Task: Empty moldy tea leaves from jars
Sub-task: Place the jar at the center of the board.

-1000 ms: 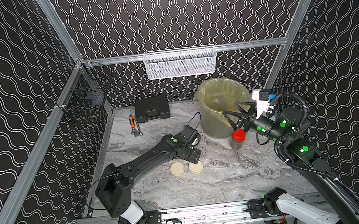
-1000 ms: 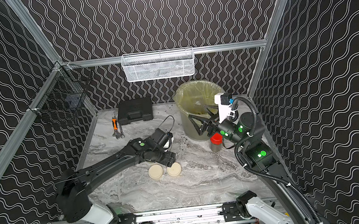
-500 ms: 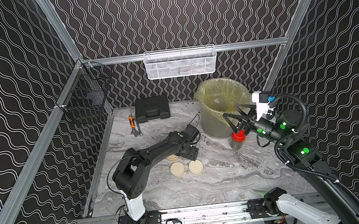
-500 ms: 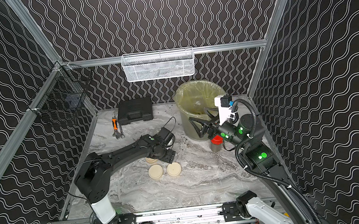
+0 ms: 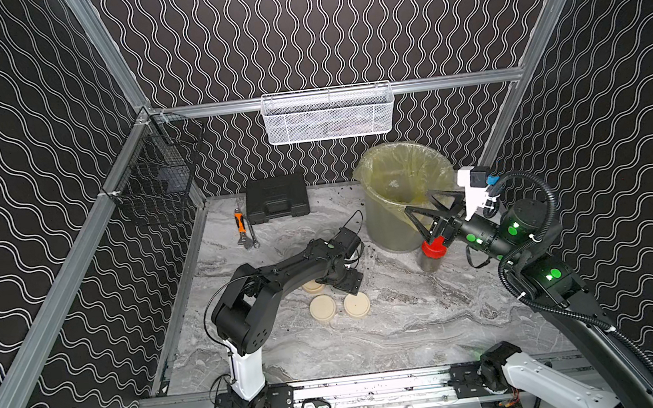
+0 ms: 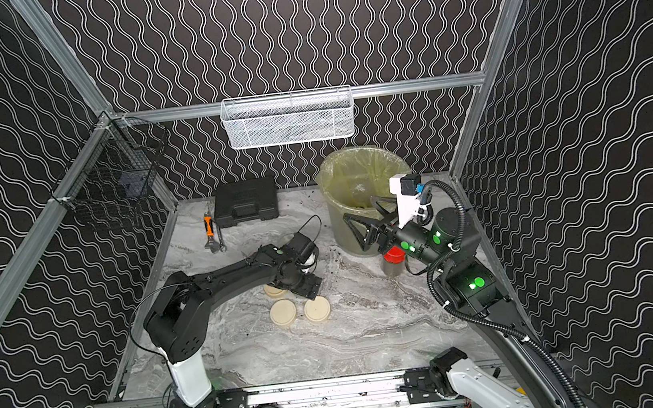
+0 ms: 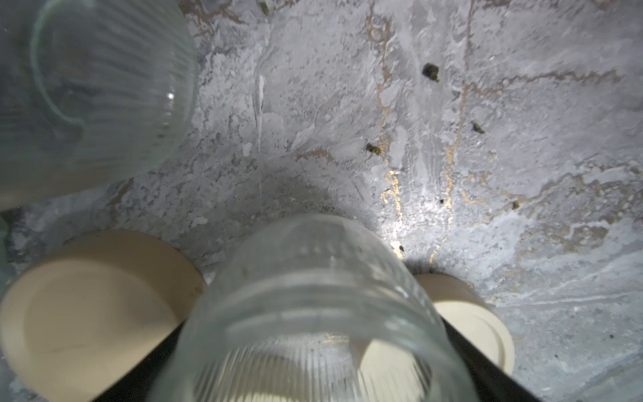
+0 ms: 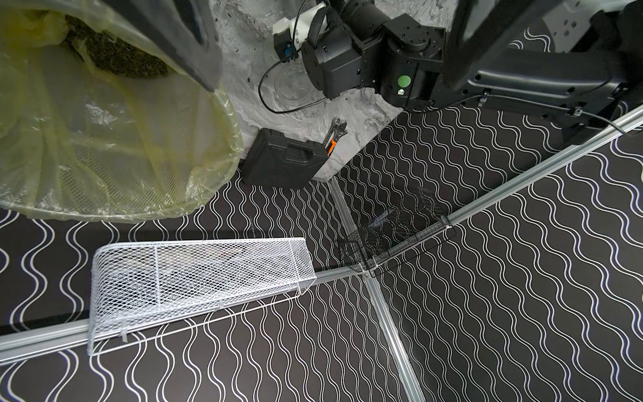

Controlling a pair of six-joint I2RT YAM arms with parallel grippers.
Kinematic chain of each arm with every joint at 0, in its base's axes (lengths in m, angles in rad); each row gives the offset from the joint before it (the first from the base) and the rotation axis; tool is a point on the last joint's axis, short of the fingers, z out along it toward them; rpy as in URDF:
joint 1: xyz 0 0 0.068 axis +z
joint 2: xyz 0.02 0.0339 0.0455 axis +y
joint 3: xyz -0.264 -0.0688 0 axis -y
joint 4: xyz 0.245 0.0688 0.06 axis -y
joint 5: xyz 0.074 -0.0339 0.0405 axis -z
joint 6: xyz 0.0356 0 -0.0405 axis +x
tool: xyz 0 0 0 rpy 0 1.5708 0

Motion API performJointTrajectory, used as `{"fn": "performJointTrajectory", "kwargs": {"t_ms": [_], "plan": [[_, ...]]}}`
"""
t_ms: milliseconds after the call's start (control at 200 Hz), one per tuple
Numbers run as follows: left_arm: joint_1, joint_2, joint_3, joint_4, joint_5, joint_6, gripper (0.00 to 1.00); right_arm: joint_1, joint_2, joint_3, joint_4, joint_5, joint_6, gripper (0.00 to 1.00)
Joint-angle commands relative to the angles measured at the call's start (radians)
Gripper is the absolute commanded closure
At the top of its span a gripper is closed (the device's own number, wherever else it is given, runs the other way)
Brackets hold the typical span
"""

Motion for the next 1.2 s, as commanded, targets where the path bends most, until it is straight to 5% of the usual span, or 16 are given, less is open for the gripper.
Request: {"fn": "performJointTrajectory", "kwargs": {"t_ms": [0, 340, 575, 816, 1196], "plan": [[0.001, -0.013, 0.006, 0.028, 0.003, 0.019, 0.08, 0.001, -0.001, 0.0, 0.022, -0.009, 0.014, 0.01], [-0.007, -0.244, -0.006, 0.028, 0.017, 0.0, 0.09, 0.001, -0.014, -0.023, 0.043, 0.021, 0.077, 0.01], [-0.081, -0.512, -0.003, 0.09, -0.018, 0.04, 0.08, 0.001, -0.056, -0.076, -0.115, 0.417, 0.116, 0.01], [-0.141, -0.78, -0.183, 0.429, 0.17, 0.136, 0.09, -0.002, -0.146, -0.261, -0.148, 0.629, 0.129, 0.01], [-0.192, -0.846, -0.241, 0.471, 0.198, 0.213, 0.06, -0.038, 0.008, -0.433, -0.055, 0.657, 0.138, 0.01]]}}
